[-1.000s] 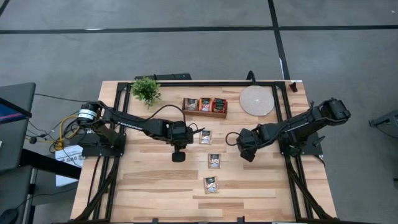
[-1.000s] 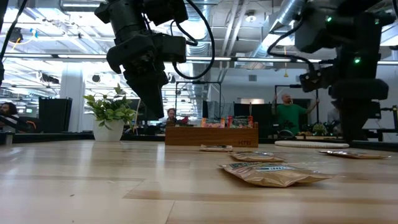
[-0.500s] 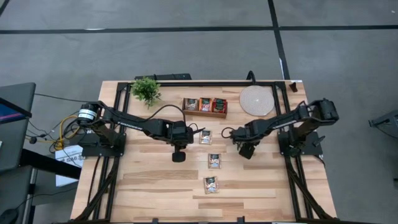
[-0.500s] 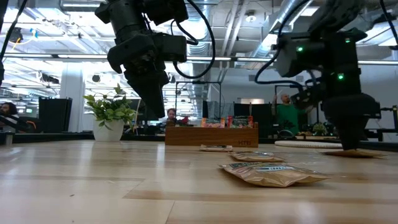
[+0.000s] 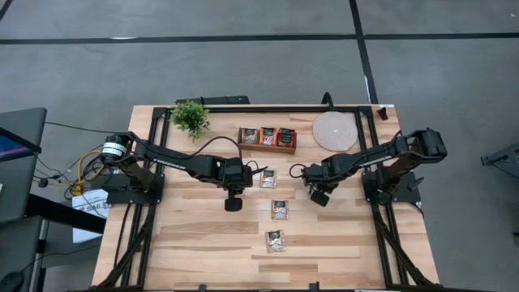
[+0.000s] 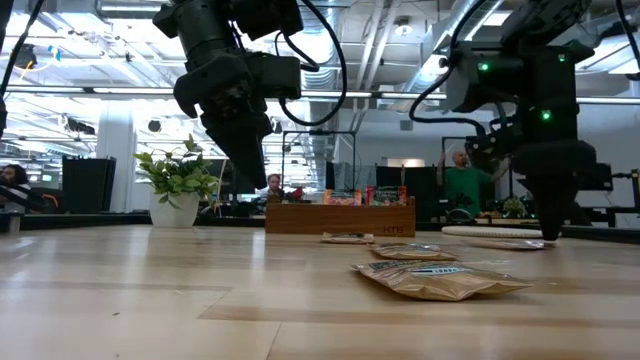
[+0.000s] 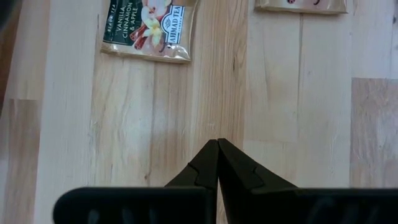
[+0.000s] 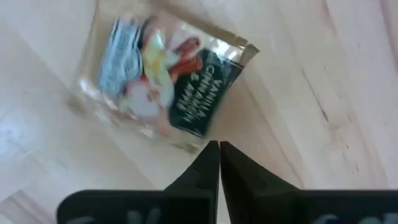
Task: Pick & Place Tea
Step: Put the brown tea bag into the left section of the wooden organizer
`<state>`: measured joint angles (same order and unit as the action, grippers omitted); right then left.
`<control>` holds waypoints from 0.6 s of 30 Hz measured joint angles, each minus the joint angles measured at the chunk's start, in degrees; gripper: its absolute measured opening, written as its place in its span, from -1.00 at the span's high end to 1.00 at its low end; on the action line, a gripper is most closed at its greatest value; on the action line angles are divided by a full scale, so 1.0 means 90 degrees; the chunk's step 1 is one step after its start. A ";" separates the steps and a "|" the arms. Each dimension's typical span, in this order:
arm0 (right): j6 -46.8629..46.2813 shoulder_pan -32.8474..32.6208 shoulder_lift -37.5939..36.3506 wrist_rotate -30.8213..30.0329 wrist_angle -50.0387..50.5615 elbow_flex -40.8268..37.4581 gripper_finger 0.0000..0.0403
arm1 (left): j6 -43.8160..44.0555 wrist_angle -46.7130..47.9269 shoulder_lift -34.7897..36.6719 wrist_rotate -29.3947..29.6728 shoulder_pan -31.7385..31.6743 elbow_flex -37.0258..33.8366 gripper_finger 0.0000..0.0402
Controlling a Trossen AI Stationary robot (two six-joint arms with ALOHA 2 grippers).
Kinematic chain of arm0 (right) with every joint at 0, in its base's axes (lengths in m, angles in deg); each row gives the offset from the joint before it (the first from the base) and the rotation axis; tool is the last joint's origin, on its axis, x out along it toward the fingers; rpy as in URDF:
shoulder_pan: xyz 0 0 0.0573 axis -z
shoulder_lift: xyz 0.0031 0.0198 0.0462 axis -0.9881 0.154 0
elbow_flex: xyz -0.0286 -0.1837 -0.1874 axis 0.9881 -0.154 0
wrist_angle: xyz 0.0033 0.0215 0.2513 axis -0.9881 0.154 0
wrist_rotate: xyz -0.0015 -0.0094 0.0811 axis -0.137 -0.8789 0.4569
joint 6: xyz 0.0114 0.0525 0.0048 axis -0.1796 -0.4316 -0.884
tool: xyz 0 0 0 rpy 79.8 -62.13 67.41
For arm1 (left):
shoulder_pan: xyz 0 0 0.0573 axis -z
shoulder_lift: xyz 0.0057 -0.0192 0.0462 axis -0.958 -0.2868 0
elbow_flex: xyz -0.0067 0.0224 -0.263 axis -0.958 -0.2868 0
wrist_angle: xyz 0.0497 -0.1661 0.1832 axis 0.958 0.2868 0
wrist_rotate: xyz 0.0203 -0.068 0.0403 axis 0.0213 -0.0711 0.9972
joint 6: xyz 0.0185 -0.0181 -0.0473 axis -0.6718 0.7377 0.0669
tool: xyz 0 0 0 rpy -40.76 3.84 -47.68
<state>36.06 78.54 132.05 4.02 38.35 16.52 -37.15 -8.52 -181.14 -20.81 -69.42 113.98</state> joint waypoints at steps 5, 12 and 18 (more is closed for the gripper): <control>-0.0112 -0.0021 -0.0007 -0.0268 0.0070 0.0005 0.95 | 0.0003 0.0000 -0.0001 -0.0001 0.0001 0.0000 1.00; -0.0112 -0.0163 -0.0023 -0.0311 0.0048 0.0012 0.95 | 0.0002 -0.0002 -0.0002 -0.0001 0.0001 0.0000 1.00; -0.0109 -0.0264 -0.0029 -0.0303 -0.0180 0.0022 0.82 | 0.0002 -0.0027 -0.0002 -0.0001 0.0001 0.0000 1.00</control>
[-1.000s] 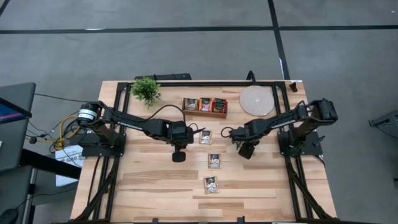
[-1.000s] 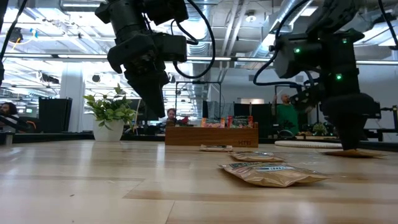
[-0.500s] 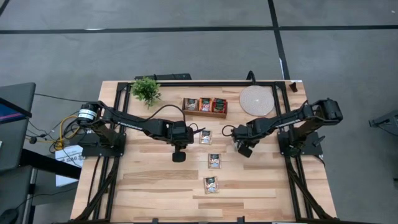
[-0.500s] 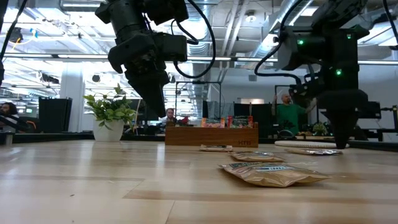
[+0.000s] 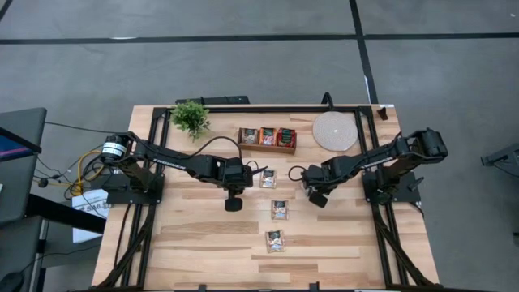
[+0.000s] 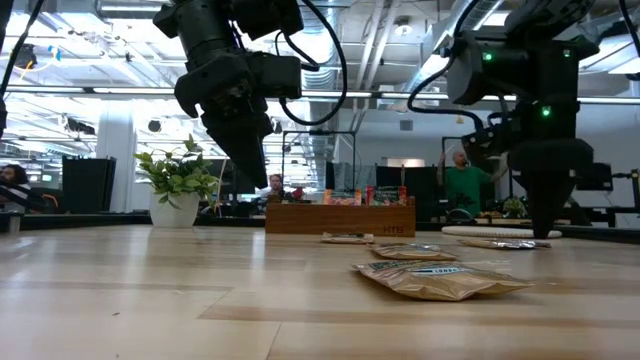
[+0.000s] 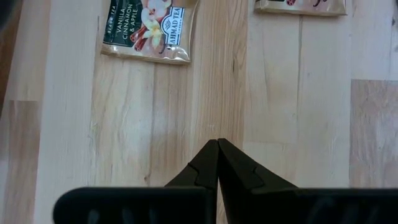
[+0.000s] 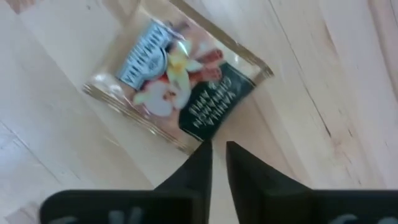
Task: Pick & Place Tea
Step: Put the brown tea bag into the left section of the wooden organizer
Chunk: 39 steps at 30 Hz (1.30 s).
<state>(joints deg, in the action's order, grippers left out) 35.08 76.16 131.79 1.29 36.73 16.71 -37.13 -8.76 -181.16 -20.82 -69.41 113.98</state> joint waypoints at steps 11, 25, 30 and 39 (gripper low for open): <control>-0.0039 0.0277 -0.0004 0.0005 -0.0143 0.0003 0.25 | 0.0000 0.0000 0.0000 0.0000 0.0000 0.0000 1.00; -0.0056 0.0751 0.0508 0.0168 -0.0499 0.0046 0.01 | -0.0026 0.0000 0.0000 0.0002 0.0028 0.0000 1.00; -0.0028 0.0744 0.0894 0.0399 -0.0497 0.0131 0.03 | -0.0192 -0.0036 -0.0016 -0.0002 0.0122 0.0000 1.00; -0.0165 0.0821 0.0538 0.0396 -0.0650 0.0014 0.58 | -0.0197 -0.0075 -0.0019 0.0000 0.0275 0.0000 1.00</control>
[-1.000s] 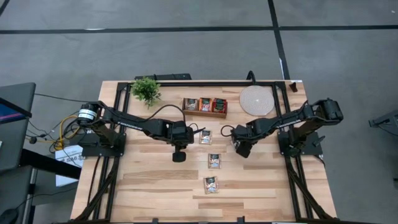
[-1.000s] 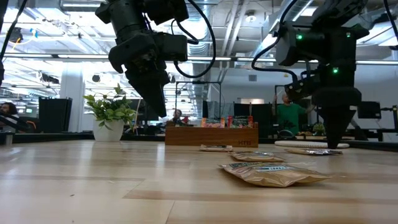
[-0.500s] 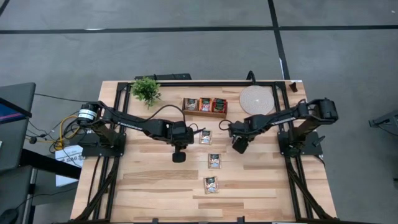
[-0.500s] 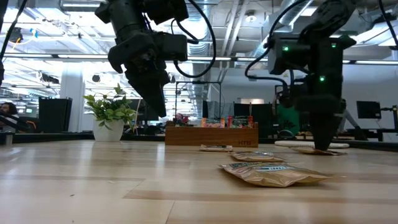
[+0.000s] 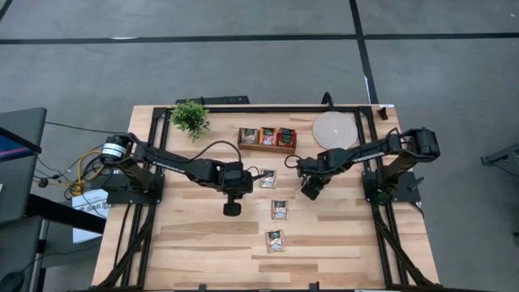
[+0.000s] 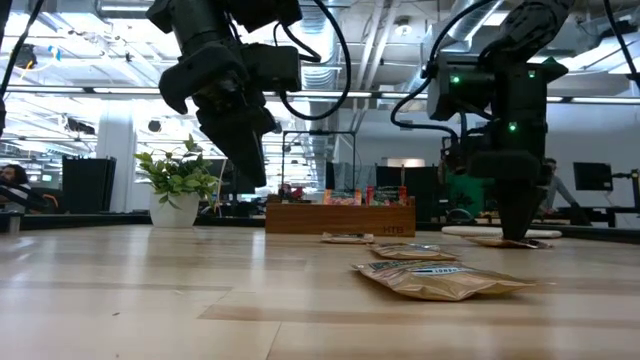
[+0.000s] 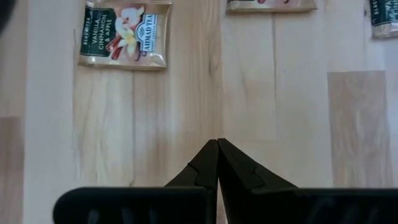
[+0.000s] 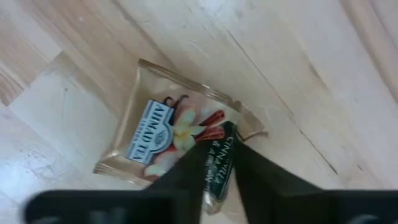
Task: Pick & Place Tea
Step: Put the brown tea bag into the left section of the wooden organizer
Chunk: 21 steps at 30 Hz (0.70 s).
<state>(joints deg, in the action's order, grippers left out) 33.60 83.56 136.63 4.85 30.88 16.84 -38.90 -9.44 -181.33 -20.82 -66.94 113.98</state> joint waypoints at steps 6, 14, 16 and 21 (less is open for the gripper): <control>0.0263 -0.0060 -0.0061 -0.0134 0.0035 0.0005 0.95 | -0.0001 -0.0071 0.0000 0.0000 0.0014 0.0000 1.00; 0.0532 -0.0789 -0.0094 -0.1223 0.0450 0.0287 0.99 | -0.0370 -0.0306 0.0000 0.0000 0.0014 0.0000 1.00; 0.0575 -0.1053 -0.0104 -0.1480 0.0604 0.0425 0.99 | -0.0459 -0.0456 0.0000 0.0000 0.0014 0.0000 1.00; 0.0631 -0.1667 -0.0108 -0.1928 0.0741 0.0786 1.00 | -0.0837 -0.0882 0.0000 0.0002 0.0012 0.0000 1.00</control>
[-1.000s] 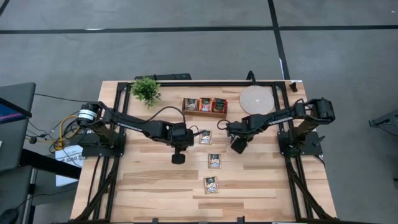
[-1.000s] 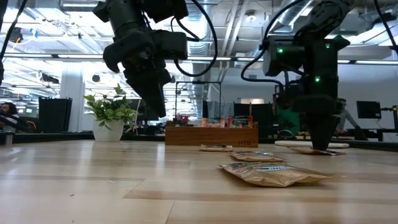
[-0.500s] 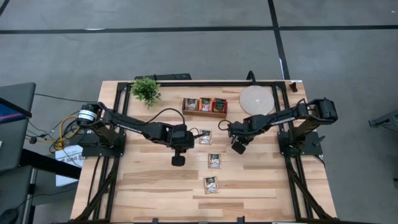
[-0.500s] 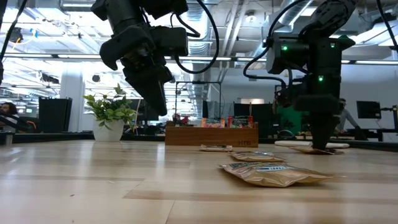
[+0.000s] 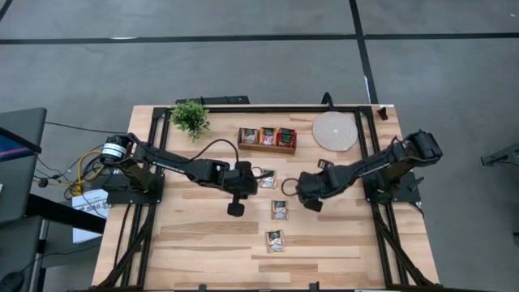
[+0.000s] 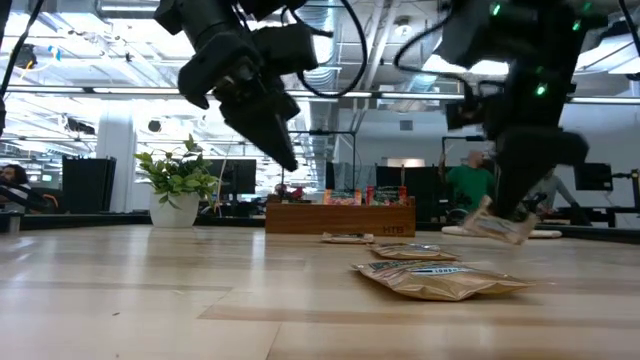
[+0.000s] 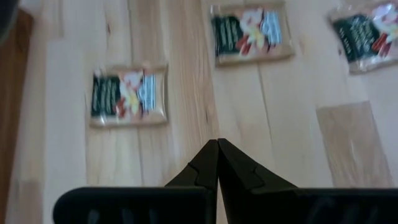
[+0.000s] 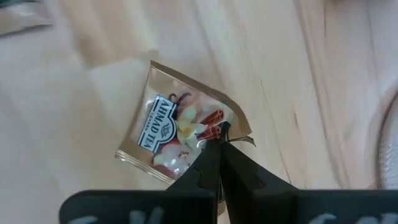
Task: Pick & Place Tea
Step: Put the brown tea bag into the left section of the wooden organizer
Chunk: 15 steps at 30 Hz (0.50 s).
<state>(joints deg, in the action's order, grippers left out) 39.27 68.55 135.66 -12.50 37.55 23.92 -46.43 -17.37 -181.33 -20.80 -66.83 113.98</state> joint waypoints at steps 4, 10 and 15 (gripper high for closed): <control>0.0236 -0.0450 -0.0004 -0.0328 0.0049 0.0346 1.00 | -0.0245 -0.0446 0.0000 -0.0002 0.0002 0.0000 1.00; 0.0693 -0.1076 -0.0012 -0.1270 0.0016 0.0954 1.00 | -0.0312 -0.0954 0.0000 -0.0002 0.0000 0.0000 1.00; 0.0960 -0.1472 -0.0016 -0.2149 -0.0090 0.1309 1.00 | -0.0256 -0.1175 0.0000 -0.0002 0.0002 0.0000 1.00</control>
<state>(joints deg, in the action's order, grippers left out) 47.91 55.31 135.52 -31.84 36.74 35.70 -48.73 -27.95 -181.33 -20.82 -66.81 113.98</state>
